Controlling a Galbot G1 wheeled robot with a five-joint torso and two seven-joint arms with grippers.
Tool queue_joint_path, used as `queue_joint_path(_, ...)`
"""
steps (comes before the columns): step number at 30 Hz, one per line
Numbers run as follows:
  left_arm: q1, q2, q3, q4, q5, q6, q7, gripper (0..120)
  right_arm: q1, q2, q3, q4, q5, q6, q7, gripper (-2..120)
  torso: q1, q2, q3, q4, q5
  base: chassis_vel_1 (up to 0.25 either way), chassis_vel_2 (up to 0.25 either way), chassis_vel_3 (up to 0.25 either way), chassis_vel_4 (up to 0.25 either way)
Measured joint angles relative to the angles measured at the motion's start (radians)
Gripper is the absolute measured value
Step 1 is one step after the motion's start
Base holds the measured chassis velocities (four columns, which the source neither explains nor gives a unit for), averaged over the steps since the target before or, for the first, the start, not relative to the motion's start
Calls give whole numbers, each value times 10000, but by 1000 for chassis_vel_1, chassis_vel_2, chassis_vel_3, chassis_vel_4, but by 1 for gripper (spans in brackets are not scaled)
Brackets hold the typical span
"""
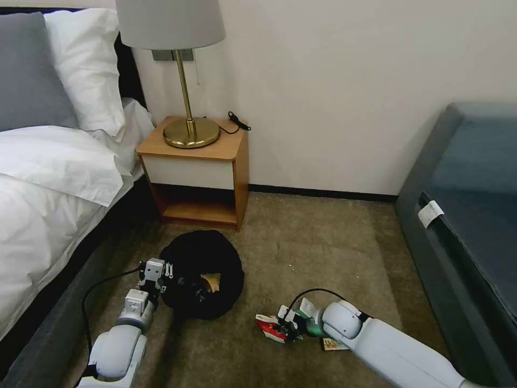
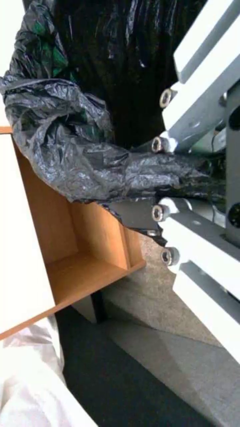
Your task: Pick up the trash bin, then pick up the garbage on the floor and place it into the trash bin.
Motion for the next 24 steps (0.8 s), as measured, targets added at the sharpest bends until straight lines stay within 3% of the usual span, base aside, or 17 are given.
queue_joint_path(12,118,55,-28,-44,-1,-103,10,4,-621,82,916,131,-345,94,-20,0,0,0,0,-1,1,0,0,0,0)
queue_joint_path(24,93,117,114,-78,93,-59,1,4,-1323,704,3095,559,-678,374,-85,0,0,0,0,-1,0,0,0,0,0)
